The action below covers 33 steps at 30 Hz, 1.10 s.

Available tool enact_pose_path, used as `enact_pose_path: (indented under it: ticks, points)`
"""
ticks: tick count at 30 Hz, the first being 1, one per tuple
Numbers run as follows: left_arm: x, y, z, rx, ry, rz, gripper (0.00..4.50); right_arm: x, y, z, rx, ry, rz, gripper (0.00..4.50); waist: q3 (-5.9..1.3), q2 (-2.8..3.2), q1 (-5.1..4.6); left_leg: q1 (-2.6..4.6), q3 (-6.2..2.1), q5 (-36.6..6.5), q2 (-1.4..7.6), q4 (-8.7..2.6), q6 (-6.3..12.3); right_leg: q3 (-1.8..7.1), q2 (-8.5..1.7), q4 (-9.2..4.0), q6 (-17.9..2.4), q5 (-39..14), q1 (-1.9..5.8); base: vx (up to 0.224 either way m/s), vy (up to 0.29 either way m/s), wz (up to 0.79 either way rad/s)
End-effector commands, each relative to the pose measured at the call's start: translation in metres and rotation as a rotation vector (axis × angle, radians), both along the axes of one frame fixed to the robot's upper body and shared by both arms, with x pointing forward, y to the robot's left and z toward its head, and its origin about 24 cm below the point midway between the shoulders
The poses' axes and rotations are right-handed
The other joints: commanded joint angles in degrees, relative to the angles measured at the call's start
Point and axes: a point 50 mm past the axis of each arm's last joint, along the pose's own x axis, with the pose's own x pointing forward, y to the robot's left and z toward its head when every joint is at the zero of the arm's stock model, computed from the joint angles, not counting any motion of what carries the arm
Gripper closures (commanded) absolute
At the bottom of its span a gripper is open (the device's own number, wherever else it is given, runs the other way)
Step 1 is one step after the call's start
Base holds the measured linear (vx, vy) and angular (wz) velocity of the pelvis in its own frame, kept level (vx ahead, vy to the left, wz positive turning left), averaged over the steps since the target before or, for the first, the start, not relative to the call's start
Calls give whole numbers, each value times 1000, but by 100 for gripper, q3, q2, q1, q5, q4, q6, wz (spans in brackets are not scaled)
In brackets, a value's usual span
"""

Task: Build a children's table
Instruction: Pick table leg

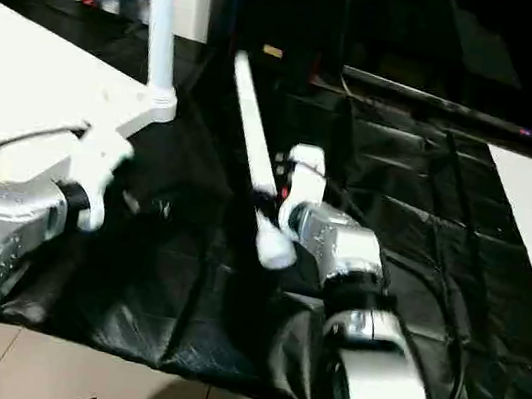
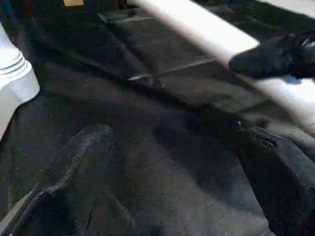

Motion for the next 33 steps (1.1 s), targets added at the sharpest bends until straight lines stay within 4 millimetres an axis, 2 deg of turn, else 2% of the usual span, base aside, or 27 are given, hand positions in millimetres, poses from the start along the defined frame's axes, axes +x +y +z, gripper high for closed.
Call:
enact_pose_path:
  ticks: [1, 5, 7, 10, 15, 19, 22, 26, 30, 31, 33]
  points:
    - [2, -4, 11, -53, -37, -5, 0, -1, -2, 17, 119, -97, 11, 267, -392, 103, 16, 9, -11, -563, 188, -452, -137, 321, -464, -376, -843, -915, 357, 0, 0, 0]
    - [5, -17, 25, -253, -35, -32, 0, -13, 2, 41, 360, -216, 122, 267, -400, 101, 22, 5, -19, -542, 200, -451, -40, 316, -464, -373, -900, -824, 360, 0, 0, 0]
    - [6, -24, 33, -344, -29, -59, 0, -21, 3, 48, 423, -240, 174, 268, -387, 93, 35, 1, -19, -590, 200, -451, -20, 314, -471, -391, -924, -898, 365, 0, 0, 0]
    - [8, -31, 42, -434, -21, -87, 0, -28, 4, 54, 473, -253, 230, 268, -379, 65, 52, -10, -24, -601, 192, -451, -17, 309, -468, -416, -849, -1132, 363, 0, 0, 0]
    - [14, -33, 54, -550, -26, -79, 0, -34, 10, 52, 452, -254, 290, 268, -378, 56, 58, -30, -25, -526, 171, -447, -44, 308, -468, -454, -702, -1368, 364, 0, 0, 0]
    - [18, -34, 62, -653, -15, -66, 0, -41, 18, 49, 449, -242, 334, 268, -398, 49, 51, -34, -34, -387, 176, -436, -35, 301, -459, -416, -749, -1105, 371, 0, 0, 0]
    - [19, -35, 64, -683, -1, -60, 0, -45, 23, 48, 447, -232, 360, 268, -387, 46, 61, -33, -35, -411, 179, -440, -15, 302, -467, -426, -753, -1113, 371, 0, 0, 0]
    - [21, -36, 64, -686, 14, -47, 0, -49, 29, 46, 424, -230, 392, 268, -387, 59, 77, -24, -37, -379, 183, -444, -13, 303, -465, -433, -697, -1108, 364, 0, 0, 0]
    - [30, -34, 58, -698, 78, 51, 0, -53, 39, 41, 325, -238, 427, 268, -376, 68, 92, -18, -44, -522, 181, -455, -85, 302, -466, -463, -612, -1298, 362, 0, 0, 0]
    - [32, -32, 57, -715, 92, 83, 27, -54, 42, 40, 287, -243, 435, 268, -375, 66, 96, -24, -46, -533, 183, -453, -106, 302, -469, -460, -597, -1322, 366, 0, 0, 0]
    - [36, -28, 54, -717, 106, 149, 34, -54, 46, 38, 245, -251, 432, 268, -382, 72, 104, -18, -53, -539, 185, -452, -147, 310, -472, -461, -565, -1322, 362, 0, 0, 0]
